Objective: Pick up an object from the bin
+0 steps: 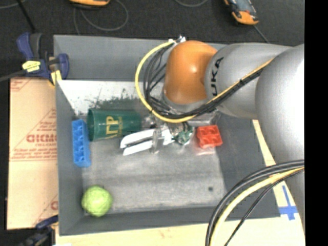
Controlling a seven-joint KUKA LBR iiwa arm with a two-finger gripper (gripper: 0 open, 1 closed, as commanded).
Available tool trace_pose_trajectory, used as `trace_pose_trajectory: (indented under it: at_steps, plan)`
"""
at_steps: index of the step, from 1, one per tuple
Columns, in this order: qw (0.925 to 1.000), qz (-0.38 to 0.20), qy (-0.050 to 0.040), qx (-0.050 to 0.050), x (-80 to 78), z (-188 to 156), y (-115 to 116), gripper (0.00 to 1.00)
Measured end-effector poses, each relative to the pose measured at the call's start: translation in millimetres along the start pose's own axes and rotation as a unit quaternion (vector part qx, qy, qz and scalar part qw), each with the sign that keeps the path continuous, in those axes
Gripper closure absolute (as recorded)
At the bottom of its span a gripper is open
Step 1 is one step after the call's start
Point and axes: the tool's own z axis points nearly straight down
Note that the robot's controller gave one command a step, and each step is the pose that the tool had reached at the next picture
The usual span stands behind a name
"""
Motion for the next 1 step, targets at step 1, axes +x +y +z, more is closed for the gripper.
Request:
trace_pose_trajectory:
  at_steps: [1]
  plan:
    - [1.0,0.0,-0.0044,0.0,-1.0,-17.9,-0.3,1.0]
